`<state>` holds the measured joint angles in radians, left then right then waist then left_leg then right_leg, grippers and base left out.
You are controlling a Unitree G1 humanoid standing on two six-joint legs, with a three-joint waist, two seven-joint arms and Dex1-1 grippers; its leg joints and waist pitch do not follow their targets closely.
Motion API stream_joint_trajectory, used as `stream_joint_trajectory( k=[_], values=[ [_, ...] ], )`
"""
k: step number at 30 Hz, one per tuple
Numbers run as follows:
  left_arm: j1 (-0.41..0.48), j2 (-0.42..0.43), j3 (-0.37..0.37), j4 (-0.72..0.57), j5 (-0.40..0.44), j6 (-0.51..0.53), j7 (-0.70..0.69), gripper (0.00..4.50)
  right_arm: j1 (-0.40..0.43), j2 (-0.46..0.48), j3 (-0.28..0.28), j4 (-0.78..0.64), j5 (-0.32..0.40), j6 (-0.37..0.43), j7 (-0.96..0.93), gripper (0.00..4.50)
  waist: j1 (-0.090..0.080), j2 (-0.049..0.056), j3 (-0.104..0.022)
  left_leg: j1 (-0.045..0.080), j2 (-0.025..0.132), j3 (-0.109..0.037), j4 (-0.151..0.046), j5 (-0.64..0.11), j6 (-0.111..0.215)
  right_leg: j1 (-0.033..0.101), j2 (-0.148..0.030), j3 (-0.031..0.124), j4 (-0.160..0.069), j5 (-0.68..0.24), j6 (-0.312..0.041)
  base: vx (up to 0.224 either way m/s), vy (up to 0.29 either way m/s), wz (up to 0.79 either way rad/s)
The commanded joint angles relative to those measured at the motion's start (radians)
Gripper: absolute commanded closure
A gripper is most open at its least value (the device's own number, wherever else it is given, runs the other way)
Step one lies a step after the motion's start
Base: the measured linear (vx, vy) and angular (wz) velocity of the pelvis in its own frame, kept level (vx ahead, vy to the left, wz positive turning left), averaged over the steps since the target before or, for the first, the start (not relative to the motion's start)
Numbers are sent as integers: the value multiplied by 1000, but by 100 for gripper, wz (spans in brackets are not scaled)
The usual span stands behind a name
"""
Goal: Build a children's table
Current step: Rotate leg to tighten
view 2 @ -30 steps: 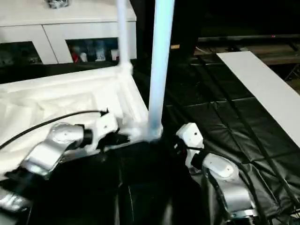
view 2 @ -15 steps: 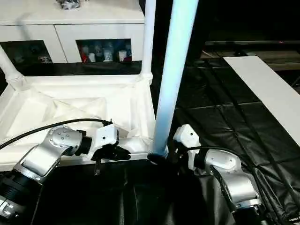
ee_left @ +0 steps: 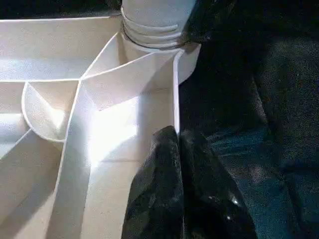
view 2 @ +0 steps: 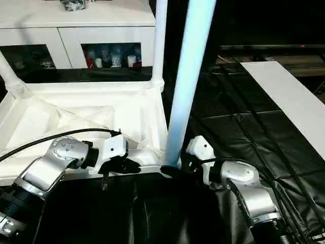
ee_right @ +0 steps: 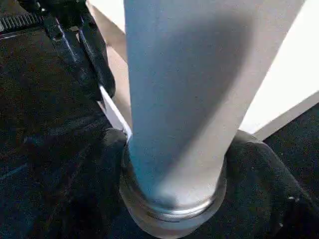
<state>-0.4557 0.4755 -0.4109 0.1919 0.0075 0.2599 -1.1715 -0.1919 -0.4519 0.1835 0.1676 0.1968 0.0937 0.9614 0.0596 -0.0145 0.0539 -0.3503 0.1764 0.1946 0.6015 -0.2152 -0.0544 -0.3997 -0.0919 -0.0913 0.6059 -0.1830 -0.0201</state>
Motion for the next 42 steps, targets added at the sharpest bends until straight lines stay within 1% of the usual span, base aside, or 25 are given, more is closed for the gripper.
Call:
stream_joint_trajectory(
  k=[1,5,8,9,12,13,14,15,17,18,20,21,22,23,24,27,30,31,33,35,37,38,39,40,42],
  values=[
    [12,11,-43,15,29,12,-14,450,-9,-5,-1,23,-22,-5,-11,172,3,-9,-60,-2,60,-26,-73,-126,74,53,-70,63,-66,-198,-221,0,0,0],
    [6,-23,-30,53,62,60,83,450,-31,64,-32,82,-64,1,-173,181,-1,-7,-57,-1,59,-25,-75,-136,60,48,-69,63,-70,-230,-214,0,0,0],
    [1,-85,-2,69,43,102,151,450,-30,142,-62,94,-54,29,-293,183,-6,-10,-54,4,57,-29,-79,-217,17,43,-70,61,-88,-382,-164,0,0,0],
    [1,-85,-2,69,43,102,151,450,-30,142,-62,94,-54,29,-293,184,-6,-12,-54,4,58,-32,-82,-225,13,44,-70,60,-90,-392,-158,0,0,0],
    [-31,-193,51,131,45,166,320,450,-27,257,-88,107,-58,67,-464,186,-10,-13,-53,5,56,-33,-83,-254,2,39,-69,59,-96,-422,-139,0,0,0],
    [-38,-216,62,146,46,182,357,450,-28,280,-92,112,-64,71,-499,186,-10,-12,-55,8,57,-33,-83,-260,0,37,-69,60,-96,-427,-138,0,0,0],
    [-54,-260,83,173,51,211,432,450,-41,324,-101,133,-75,82,-575,186,-8,-5,-56,9,56,-34,-83,-256,-7,34,-70,61,-97,-420,-139,0,0,0],
    [-56,-264,85,176,51,214,438,450,-42,327,-102,135,-76,83,-581,186,-10,-9,-56,8,54,-33,-83,-254,-7,35,-69,60,-98,-414,-139,0,0,0],
    [-84,-335,113,224,59,235,546,450,-68,392,-114,177,-99,93,-693,187,-13,-13,-56,4,55,-35,-85,-258,-11,36,-68,59,-98,-413,-132,0,0,0],
    [-102,-373,126,254,64,230,599,450,-84,422,-117,203,-112,99,-747,188,-10,-12,-57,7,54,-36,-84,-259,-11,36,-70,59,-100,-413,-130,0,0,0],
    [-132,-417,118,305,82,193,651,450,-120,458,-114,258,-130,94,-807,188,-11,-10,-58,10,51,-33,-83,-259,-9,33,-67,60,-100,-392,-126,0,0,0],
    [-148,-436,103,328,90,155,658,450,-144,474,-111,291,-133,90,-821,188,-11,-12,-58,7,50,-33,-83,-255,-6,34,-66,59,-101,-386,-123,0,0,0],
    [-161,-446,84,343,98,117,647,450,-164,489,-112,312,-110,82,-796,188,-11,-11,-60,6,49,-34,-84,-253,-1,37,-67,59,-100,-380,-119,0,0,0],
    [-166,-450,77,348,101,104,642,450,-170,497,-114,317,-100,81,-783,188,-9,-11,-61,4,50,-34,-84,-246,6,39,-68,60,-99,-362,-118,0,0,0],
    [-166,-450,77,348,101,104,642,450,-170,497,-114,317,-100,81,-783,154,-9,-11,-61,2,51,-34,-84,-240,8,41,-69,60,-97,-351,-119,0,0,0],
    [-166,-432,46,339,124,80,610,450,-147,492,-93,254,-129,70,-753,154,-4,-10,-64,0,55,-33,-84,-213,14,43,-69,62,-89,-286,-137,0,0,0],
    [-161,-412,29,341,131,52,572,450,-121,472,-79,211,-157,72,-762,154,2,-11,-64,5,55,-28,-82,-191,26,42,-69,65,-84,-238,-160,0,0,0],
    [-162,-407,26,348,132,35,559,450,-112,466,-82,196,-161,73,-771,154,1,-13,-64,3,54,-28,-82,-188,28,43,-69,65,-83,-236,-162,0,0,0],
    [-166,-401,22,365,138,6,544,450,-96,449,-86,170,-172,64,-783,154,2,-12,-64,0,54,-29,-83,-180,32,45,-69,64,-83,-241,-159,0,0,0],
    [-168,-394,21,382,143,-14,529,450,-59,411,-85,113,-195,53,-784,154,6,-9,-63,7,55,-26,-82,-181,30,39,-67,66,-84,-240,-157,0,0,0],
    [-170,-390,16,387,144,-24,525,450,-40,399,-87,88,-198,48,-776,154,11,-7,-62,7,56,-24,-82,-183,32,40,-66,67,-85,-239,-154,0,0,0],
    [-171,-390,16,390,139,-25,523,450,-32,397,-88,76,-198,50,-772,154,13,0,-62,5,56,-26,-84,-188,30,41,-67,69,-82,-245,-155,0,0,0],
    [-173,-390,16,393,137,-27,524,450,-24,399,-93,65,-189,51,-763,154,14,0,-61,4,56,-25,-85,-193,29,41,-66,68,-86,-255,-152,0,0,0],
    [-175,-390,15,396,136,-29,524,450,-16,404,-97,53,-170,49,-745,154,16,-3,-60,4,56,-26,-86,-207,28,41,-66,69,-88,-278,-144,0,0,0],
    [-178,-391,16,400,135,-33,523,450,-10,407,-99,40,-157,47,-732,154,17,0,-59,6,55,-26,-87,-220,24,38,-67,72,-91,-301,-138,0,0,0]
  ],
)
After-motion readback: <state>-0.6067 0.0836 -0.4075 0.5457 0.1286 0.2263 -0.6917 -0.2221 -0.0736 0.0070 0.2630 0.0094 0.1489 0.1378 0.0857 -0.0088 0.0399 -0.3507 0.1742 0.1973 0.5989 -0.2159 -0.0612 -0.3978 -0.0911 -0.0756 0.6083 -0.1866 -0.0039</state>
